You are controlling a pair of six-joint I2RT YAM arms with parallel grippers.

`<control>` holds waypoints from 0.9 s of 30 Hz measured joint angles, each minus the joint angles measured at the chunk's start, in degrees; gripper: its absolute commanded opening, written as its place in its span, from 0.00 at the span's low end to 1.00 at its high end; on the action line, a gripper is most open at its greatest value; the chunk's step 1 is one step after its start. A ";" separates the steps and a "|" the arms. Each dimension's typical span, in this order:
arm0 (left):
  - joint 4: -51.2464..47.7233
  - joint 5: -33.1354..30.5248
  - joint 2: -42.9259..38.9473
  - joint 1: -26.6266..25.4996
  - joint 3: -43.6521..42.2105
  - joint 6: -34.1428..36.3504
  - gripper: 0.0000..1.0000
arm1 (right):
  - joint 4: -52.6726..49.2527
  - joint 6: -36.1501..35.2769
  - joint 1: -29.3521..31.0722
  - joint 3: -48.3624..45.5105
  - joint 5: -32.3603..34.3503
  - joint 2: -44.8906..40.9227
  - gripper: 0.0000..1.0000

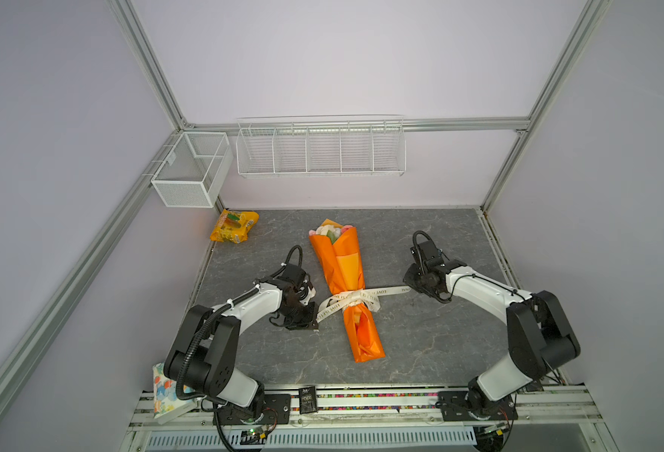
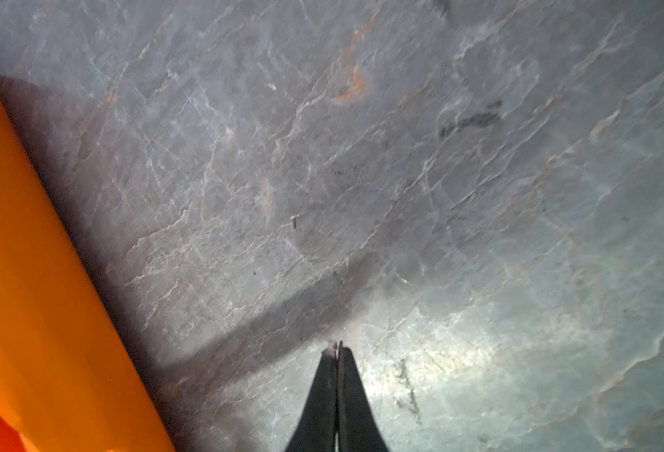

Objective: Tie the bouquet of fake flowers

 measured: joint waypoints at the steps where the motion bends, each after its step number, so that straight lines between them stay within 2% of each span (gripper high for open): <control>1: 0.00 -0.04 0.11 0.00 -0.24 -0.20 0.00 | -0.37 -0.42 -0.35 0.31 0.66 0.33 0.07; 6: 1.16 -0.37 0.33 0.00 -1.97 -1.75 0.00 | -2.01 -3.78 -1.79 2.84 2.86 3.43 0.07; 7: 1.51 -0.48 0.31 0.00 -2.45 -2.19 0.00 | -2.40 -4.33 -2.03 3.56 3.23 4.02 0.11; 8: 2.25 -0.66 0.04 0.00 -3.37 -2.86 0.00 | -2.49 -5.27 -2.36 4.17 3.34 4.46 0.19; 10: 3.23 -0.28 -0.76 0.04 -4.50 -3.65 0.25 | -2.45 -7.69 -3.02 4.83 2.29 4.50 0.32; 11: 3.52 0.20 -1.11 0.04 -4.70 -4.00 0.32 | -2.73 -8.87 -3.23 5.49 1.79 4.50 0.41; 13: 4.15 0.50 -2.05 -0.07 -4.63 -4.81 0.42 | -3.56 -11.23 -3.30 7.02 0.61 4.44 0.45; 16: 4.13 -1.03 -5.05 0.04 -4.63 -5.01 0.50 | -3.45 -14.34 -2.91 7.10 -1.68 2.16 0.45; 19: 3.21 -2.56 -10.12 0.07 -3.48 -4.79 0.51 | 0.35 -18.71 -1.95 2.86 -6.27 -4.63 0.43; 22: 3.56 -2.97 -13.97 0.07 -1.31 -4.39 0.52 | 6.69 -24.98 1.92 -2.49 -13.20 -12.37 0.43; 27: 8.26 1.25 -13.51 -0.31 0.44 -2.27 0.48 | 13.81 -38.84 14.67 -9.42 -18.69 -16.92 0.44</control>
